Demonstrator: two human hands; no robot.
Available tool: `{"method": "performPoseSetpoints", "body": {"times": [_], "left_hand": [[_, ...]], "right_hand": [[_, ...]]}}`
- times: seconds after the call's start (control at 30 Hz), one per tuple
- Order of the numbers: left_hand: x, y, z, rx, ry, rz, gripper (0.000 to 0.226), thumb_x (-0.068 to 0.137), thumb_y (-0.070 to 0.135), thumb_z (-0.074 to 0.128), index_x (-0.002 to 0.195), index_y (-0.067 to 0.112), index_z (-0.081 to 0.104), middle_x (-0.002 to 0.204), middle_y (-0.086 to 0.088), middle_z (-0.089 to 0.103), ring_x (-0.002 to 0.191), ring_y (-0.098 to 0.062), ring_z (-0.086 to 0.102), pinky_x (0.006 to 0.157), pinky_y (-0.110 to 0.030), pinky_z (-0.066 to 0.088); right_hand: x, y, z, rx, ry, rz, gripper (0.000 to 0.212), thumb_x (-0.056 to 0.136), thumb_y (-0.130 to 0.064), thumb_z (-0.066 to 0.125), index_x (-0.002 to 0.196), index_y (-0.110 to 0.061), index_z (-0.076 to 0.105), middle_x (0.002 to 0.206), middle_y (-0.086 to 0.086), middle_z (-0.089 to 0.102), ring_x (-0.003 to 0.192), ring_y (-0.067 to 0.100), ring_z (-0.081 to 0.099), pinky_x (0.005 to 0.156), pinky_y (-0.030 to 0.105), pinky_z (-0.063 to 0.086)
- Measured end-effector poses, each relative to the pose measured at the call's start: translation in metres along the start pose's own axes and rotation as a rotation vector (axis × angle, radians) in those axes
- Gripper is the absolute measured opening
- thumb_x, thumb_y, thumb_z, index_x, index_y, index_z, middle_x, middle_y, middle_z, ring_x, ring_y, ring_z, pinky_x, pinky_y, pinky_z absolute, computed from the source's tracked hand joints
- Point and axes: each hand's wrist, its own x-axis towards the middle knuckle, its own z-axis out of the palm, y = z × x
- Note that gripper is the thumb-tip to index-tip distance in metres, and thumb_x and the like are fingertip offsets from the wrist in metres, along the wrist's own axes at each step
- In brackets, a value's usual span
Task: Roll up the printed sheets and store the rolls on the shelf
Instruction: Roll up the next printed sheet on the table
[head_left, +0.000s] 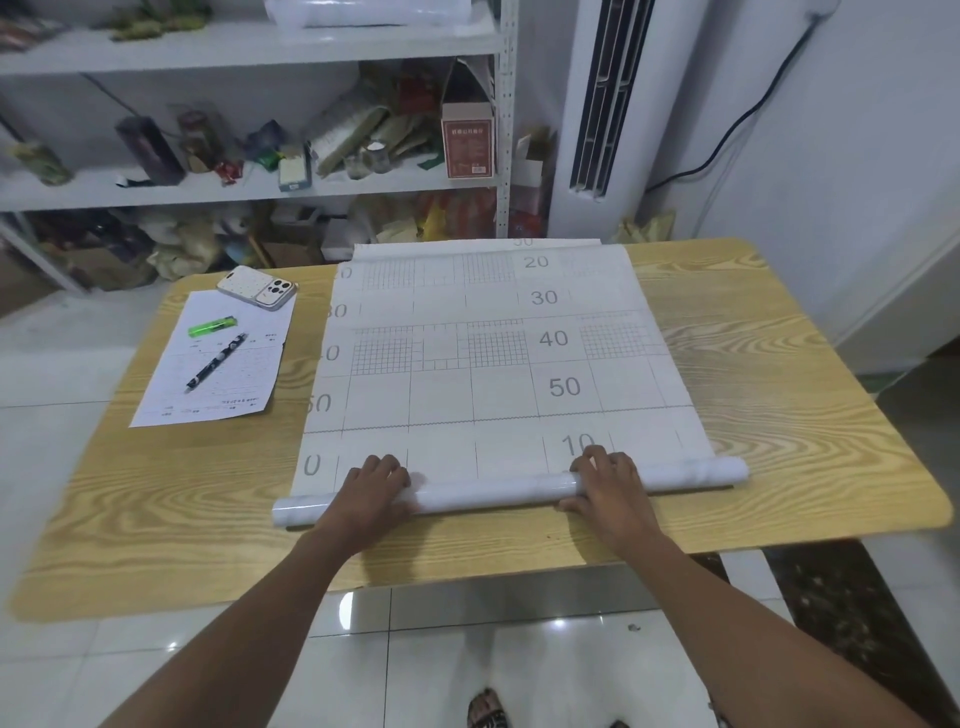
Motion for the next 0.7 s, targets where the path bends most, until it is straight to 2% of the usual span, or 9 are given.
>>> {"method": "performPoseSetpoints", "body": {"times": [0.1,0.2,0.33,0.47,0.57,0.6,0.7], "left_hand": [[-0.003,-0.001,0.001,0.008,0.007,0.026,0.049,0.08,0.047,0.062,0.115,0.014,0.053,0.116,-0.003,0.046,0.105,-0.021,0.039,0.081,-0.029,0.029],[-0.004,0.001,0.002,0.021,-0.017,0.012,0.049,0.081,0.041,0.063,0.121,0.014,0.05,0.117,-0.005,0.047,0.106,-0.022,0.039,0.082,-0.029,0.03],[-0.003,0.007,-0.002,-0.005,-0.027,-0.02,0.053,0.083,0.037,0.063,0.127,0.016,0.043,0.12,-0.003,0.049,0.108,-0.023,0.04,0.089,-0.03,0.031],[-0.004,0.01,-0.009,-0.033,-0.008,-0.028,0.039,0.085,0.034,0.061,0.116,0.015,0.046,0.111,-0.003,0.056,0.099,-0.022,0.044,0.08,-0.029,0.027],[-0.004,0.007,-0.007,0.041,-0.018,0.002,0.029,0.088,0.034,0.055,0.109,0.015,0.049,0.107,-0.003,0.057,0.096,-0.023,0.045,0.074,-0.028,0.022],[-0.005,0.007,-0.007,0.049,-0.018,0.008,0.026,0.09,0.033,0.053,0.108,0.014,0.05,0.106,-0.004,0.057,0.096,-0.024,0.046,0.073,-0.028,0.021],[-0.006,0.006,-0.005,0.058,0.004,0.022,0.018,0.092,0.026,0.051,0.104,0.012,0.053,0.103,-0.005,0.058,0.094,-0.026,0.047,0.075,-0.03,0.026]], "right_hand": [[0.0,0.0,-0.002,-0.021,0.02,-0.014,0.042,0.08,-0.043,0.066,0.111,-0.016,0.06,0.123,0.003,0.051,0.105,0.028,0.042,0.097,0.037,0.032],[0.0,0.001,-0.004,-0.052,0.05,-0.029,0.035,0.08,-0.038,0.067,0.104,-0.014,0.064,0.116,0.006,0.055,0.097,0.03,0.046,0.09,0.04,0.039],[-0.002,0.001,-0.003,-0.105,0.025,-0.046,0.038,0.079,-0.039,0.067,0.105,-0.012,0.063,0.105,0.009,0.058,0.089,0.031,0.051,0.082,0.041,0.045],[-0.003,-0.001,0.001,-0.098,0.05,-0.029,0.043,0.081,-0.038,0.064,0.114,-0.01,0.058,0.103,0.011,0.061,0.085,0.03,0.055,0.083,0.041,0.047],[-0.005,0.002,0.004,-0.062,0.063,-0.031,0.046,0.086,-0.045,0.039,0.109,-0.01,0.056,0.099,0.009,0.06,0.086,0.028,0.056,0.091,0.039,0.038],[-0.005,0.004,0.005,-0.05,0.054,-0.037,0.048,0.084,-0.048,0.036,0.106,-0.01,0.056,0.097,0.008,0.06,0.086,0.028,0.056,0.092,0.038,0.034],[-0.006,0.009,0.007,-0.035,0.021,-0.072,0.054,0.08,-0.059,0.039,0.102,-0.012,0.054,0.097,0.007,0.059,0.089,0.026,0.053,0.093,0.037,0.029]]}}
